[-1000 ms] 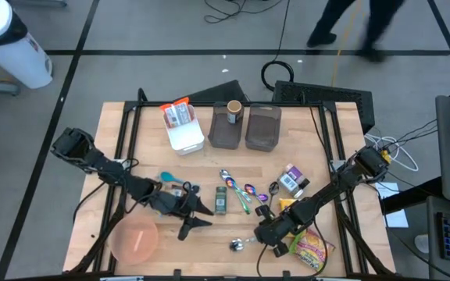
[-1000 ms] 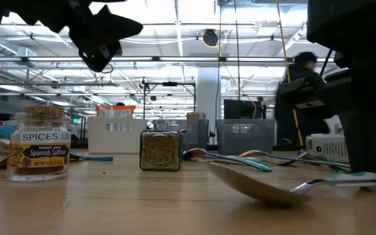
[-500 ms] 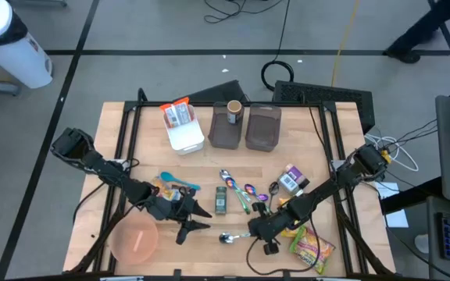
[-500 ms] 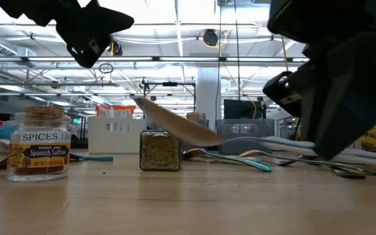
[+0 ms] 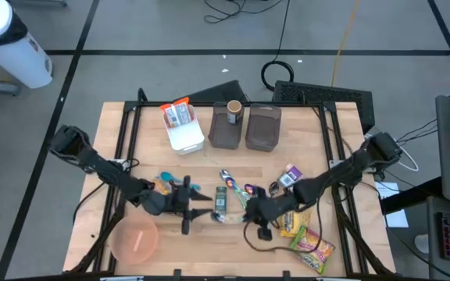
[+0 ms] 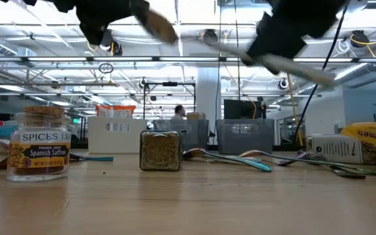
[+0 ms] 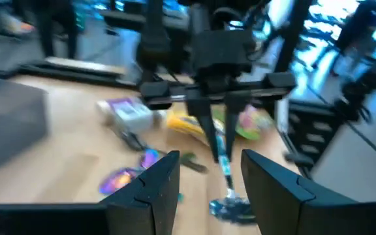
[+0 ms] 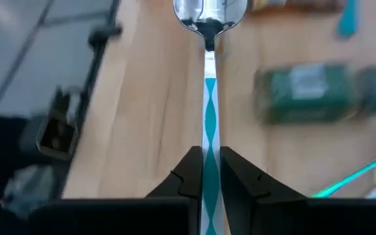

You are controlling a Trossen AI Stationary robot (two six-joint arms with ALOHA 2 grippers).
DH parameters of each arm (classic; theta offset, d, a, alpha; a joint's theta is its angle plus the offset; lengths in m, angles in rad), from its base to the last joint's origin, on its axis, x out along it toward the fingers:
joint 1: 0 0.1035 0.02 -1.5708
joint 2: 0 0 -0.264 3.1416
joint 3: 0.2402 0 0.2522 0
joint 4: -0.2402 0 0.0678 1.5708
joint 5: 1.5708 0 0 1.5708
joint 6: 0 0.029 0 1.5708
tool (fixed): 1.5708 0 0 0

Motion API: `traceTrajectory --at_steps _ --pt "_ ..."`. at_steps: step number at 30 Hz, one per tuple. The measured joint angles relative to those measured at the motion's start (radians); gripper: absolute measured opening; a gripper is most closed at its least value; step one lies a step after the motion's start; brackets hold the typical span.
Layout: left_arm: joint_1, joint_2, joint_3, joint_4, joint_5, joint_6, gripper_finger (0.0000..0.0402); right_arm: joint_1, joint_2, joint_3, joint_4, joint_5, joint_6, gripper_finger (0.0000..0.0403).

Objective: Pick & Place Food Item
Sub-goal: Put the bottom blue patterned spoon into the right black bin

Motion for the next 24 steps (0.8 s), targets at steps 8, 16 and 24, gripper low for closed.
traceTrajectory --at_steps 8,16,24 --pt "0.009 -0.197 0.0 -0.206 -0.27 0.041 0.017 -0.098 -0.146 0.001 -0.086 0.1 0.017 0.0019" --pt "0.055 -0.409 0.0 -0.475 -0.591 0.035 0.017 -0.241 -0.252 0.001 -0.228 0.297 0.086 0.0019" --pt "0.145 -0.527 0.0 -0.702 -0.595 0.064 0.017 -0.443 -0.329 0.001 -0.298 0.386 0.063 0.0019"
